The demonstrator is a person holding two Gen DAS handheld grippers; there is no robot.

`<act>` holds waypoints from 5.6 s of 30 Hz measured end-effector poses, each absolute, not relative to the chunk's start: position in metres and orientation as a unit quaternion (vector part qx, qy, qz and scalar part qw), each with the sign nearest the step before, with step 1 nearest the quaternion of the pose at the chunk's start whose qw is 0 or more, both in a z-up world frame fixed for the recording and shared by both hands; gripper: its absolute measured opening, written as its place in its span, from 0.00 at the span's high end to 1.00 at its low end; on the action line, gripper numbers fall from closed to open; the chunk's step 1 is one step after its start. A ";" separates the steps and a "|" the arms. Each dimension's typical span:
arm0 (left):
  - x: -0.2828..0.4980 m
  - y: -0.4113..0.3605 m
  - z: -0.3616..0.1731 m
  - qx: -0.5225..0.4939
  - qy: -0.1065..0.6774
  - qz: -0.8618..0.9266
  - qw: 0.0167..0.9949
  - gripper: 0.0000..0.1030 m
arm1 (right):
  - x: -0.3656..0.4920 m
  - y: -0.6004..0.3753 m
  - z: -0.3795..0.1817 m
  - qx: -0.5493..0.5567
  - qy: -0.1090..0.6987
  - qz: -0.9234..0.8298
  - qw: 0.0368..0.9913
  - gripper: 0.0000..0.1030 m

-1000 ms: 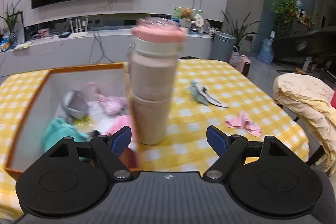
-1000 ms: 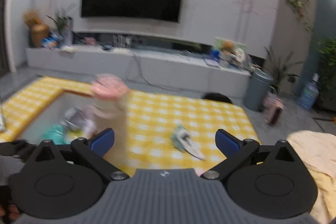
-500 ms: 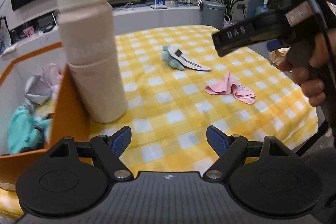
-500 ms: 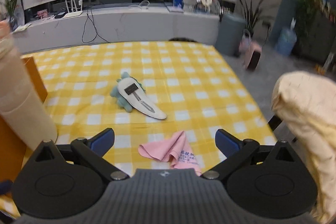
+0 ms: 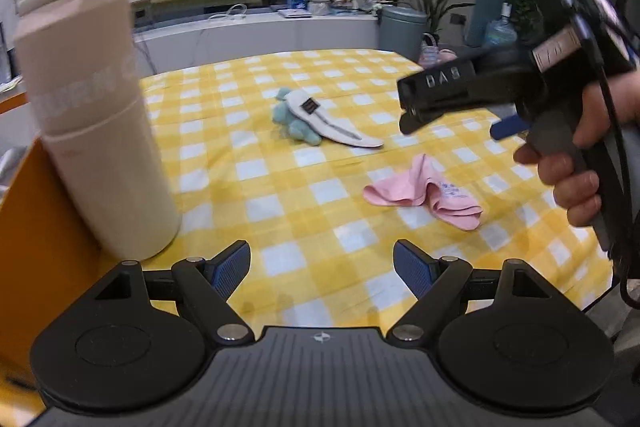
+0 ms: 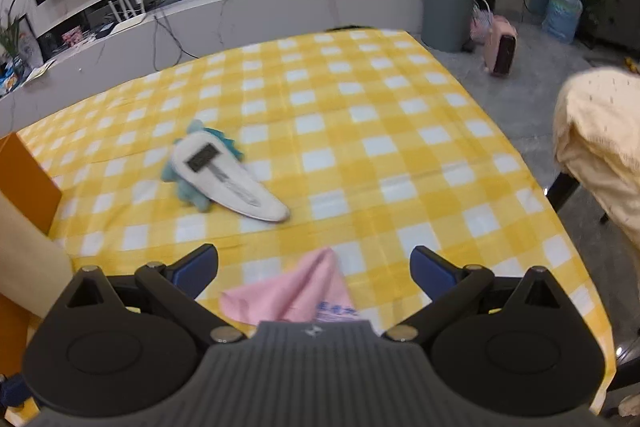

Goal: Organize soft objects
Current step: 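Move both grippers back from the shoebox toward the remaining items, then grasp the pink cloth with the right gripper while the left grasps the teal plush, then lift and carry the teal plush and pink cloth over the shoebox with both grippers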

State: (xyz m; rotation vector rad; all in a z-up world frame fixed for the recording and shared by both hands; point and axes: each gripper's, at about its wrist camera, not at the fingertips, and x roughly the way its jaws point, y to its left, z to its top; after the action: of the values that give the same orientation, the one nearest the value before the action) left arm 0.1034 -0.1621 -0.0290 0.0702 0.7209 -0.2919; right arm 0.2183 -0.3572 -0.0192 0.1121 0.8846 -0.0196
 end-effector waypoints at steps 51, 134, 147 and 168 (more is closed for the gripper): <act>0.210 -0.201 -0.060 -0.060 0.375 -0.063 0.923 0.08 | 0.199 -0.360 -0.052 -0.023 0.460 0.031 0.887 0.96; 0.212 -0.114 0.139 -0.079 0.400 -0.167 0.898 0.38 | 0.231 -0.332 -0.047 0.168 0.511 0.036 0.842 0.96; 0.232 -0.061 0.196 -0.137 0.343 -0.208 0.906 0.38 | 0.289 -0.269 0.086 0.076 0.446 0.042 0.891 0.96; 0.229 0.085 0.108 -0.108 0.353 -0.034 0.929 0.38 | 0.307 -0.038 0.204 -0.048 0.385 0.239 0.890 0.96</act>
State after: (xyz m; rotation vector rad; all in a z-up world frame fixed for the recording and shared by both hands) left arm 0.2287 0.0853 0.1075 -0.2219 0.7230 -0.0703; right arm 0.3075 -0.0379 0.2044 -0.0997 0.7999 0.4956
